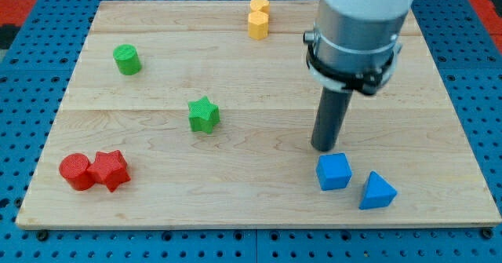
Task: Move the green star towards the bottom center
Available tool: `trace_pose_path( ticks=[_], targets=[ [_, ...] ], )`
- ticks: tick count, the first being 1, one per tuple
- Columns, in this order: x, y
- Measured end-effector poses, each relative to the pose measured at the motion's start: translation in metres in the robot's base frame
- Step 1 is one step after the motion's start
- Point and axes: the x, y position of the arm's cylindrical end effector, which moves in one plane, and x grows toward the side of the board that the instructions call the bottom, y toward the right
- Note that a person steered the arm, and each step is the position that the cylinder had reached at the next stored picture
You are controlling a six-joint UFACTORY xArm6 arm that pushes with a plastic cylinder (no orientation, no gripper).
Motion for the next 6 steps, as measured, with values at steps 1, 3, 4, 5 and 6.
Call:
trace_pose_path(
  ticks=[1,3,4,5,6],
  targets=[
    [-0.073,-0.053],
    [-0.048,-0.173],
    [0.019,-0.17],
    [0.037,-0.169],
    [-0.024,-0.177]
  ],
)
